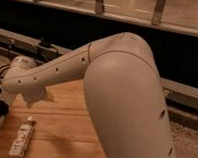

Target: Place the bottle in the ceramic bowl

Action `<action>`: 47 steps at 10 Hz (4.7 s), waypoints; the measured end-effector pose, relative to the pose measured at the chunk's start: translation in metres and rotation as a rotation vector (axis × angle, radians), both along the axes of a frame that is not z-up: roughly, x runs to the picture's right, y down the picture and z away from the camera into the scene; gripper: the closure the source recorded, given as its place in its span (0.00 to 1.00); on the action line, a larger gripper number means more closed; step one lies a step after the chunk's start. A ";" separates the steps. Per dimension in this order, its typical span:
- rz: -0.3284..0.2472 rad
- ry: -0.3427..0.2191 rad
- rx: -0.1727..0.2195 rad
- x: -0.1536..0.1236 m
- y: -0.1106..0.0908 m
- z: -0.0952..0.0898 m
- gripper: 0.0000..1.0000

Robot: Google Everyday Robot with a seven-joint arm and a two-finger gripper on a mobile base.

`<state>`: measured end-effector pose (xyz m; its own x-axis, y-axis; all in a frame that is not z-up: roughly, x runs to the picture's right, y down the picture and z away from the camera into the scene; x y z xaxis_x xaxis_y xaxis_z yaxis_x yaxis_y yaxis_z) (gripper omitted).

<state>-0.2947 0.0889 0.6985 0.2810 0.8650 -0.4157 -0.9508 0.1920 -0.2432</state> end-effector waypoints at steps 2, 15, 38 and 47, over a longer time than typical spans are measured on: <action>-0.008 -0.015 -0.030 -0.016 0.020 0.000 0.35; -0.071 -0.146 -0.139 -0.077 0.084 0.010 0.35; -0.130 -0.193 -0.253 -0.122 0.135 0.065 1.00; -0.064 -0.129 -0.055 -0.069 -0.002 0.065 1.00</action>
<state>-0.3636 0.0870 0.7632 0.3892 0.8205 -0.4187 -0.8971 0.2345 -0.3744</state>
